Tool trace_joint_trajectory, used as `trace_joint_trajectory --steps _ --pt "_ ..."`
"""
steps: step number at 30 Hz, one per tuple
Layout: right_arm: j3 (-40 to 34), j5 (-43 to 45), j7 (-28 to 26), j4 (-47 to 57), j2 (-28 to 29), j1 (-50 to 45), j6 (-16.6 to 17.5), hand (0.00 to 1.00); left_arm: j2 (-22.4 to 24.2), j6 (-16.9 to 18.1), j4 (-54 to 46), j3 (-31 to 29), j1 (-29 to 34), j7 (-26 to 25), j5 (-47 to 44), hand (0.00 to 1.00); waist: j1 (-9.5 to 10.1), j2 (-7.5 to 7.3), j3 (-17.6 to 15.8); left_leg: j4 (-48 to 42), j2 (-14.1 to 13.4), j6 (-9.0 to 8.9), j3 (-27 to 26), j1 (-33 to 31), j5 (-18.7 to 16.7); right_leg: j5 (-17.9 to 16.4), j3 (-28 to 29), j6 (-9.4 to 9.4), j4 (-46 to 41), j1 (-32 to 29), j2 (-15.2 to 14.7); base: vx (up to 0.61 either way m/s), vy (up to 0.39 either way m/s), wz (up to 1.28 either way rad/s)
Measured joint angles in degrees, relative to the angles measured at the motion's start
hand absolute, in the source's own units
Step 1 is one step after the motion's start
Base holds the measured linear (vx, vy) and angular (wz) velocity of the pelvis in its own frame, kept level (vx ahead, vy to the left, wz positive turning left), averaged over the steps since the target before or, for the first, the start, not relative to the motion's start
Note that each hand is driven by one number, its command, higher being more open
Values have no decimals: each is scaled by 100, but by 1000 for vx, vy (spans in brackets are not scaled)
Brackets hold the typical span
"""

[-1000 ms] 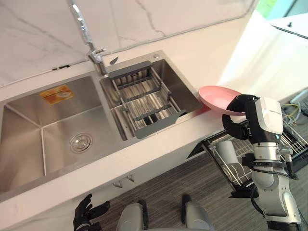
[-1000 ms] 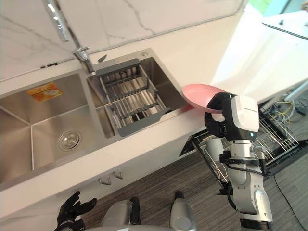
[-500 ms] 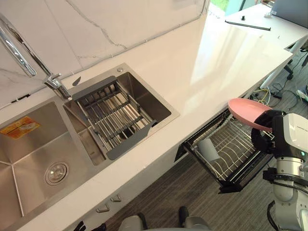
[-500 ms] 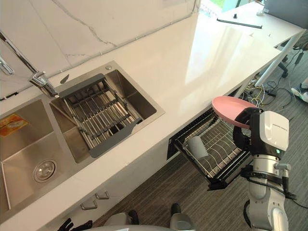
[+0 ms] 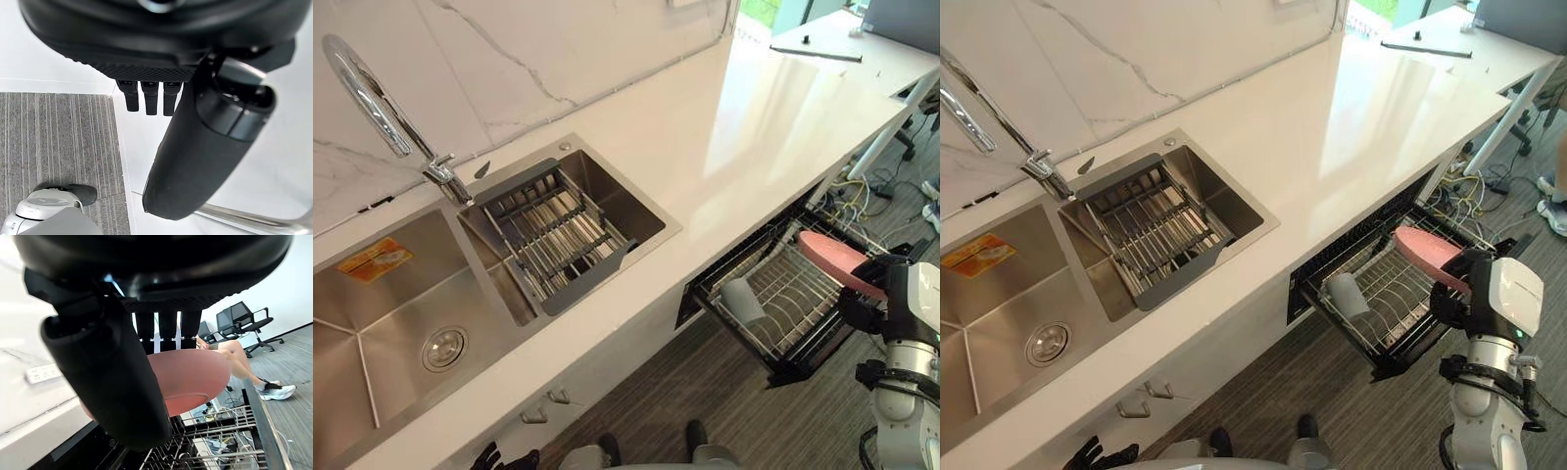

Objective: Walk over to the sink, pick up the cup, carry it to the dishwasher, place the cup inside the dishwasher, then close the dishwasher door

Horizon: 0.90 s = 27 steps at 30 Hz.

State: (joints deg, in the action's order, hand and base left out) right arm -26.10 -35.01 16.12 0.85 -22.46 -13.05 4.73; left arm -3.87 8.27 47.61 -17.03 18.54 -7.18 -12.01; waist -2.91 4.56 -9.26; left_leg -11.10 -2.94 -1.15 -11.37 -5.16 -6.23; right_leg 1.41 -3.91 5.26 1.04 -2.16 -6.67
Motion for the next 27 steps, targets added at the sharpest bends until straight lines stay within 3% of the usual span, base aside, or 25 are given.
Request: trace_joint_trajectory --steps 5,14,20,27 --pt "-86 291 19 -416 -32 395 -136 30 7 9 -41 121 -149 1 -5 90 -37 165 -215 -27 69 59 40 -243 41 27 -31 25 -51 -225 -58 -31 23 6" --pt "-26 693 191 -1083 -291 1549 -196 30 7 211 -240 303 -442 -46 -44 90 56 181 -761 0 115 114 37 -630 153 18 -3 25 -271 -710 -88 -9 3 1" --pt "413 989 264 -1856 -604 2243 -200 30 6 266 -263 512 -671 -71 -47 90 70 209 -1023 140 171 144 30 -744 287 16 18 27 -387 -944 -134 -23 2 2" --pt "931 1354 199 -2983 -915 2714 -215 30 6 343 -243 753 -957 -107 -50 90 168 469 -1247 254 197 124 96 -867 464 17 -35 27 -541 -1148 -157 -48 -3 5"
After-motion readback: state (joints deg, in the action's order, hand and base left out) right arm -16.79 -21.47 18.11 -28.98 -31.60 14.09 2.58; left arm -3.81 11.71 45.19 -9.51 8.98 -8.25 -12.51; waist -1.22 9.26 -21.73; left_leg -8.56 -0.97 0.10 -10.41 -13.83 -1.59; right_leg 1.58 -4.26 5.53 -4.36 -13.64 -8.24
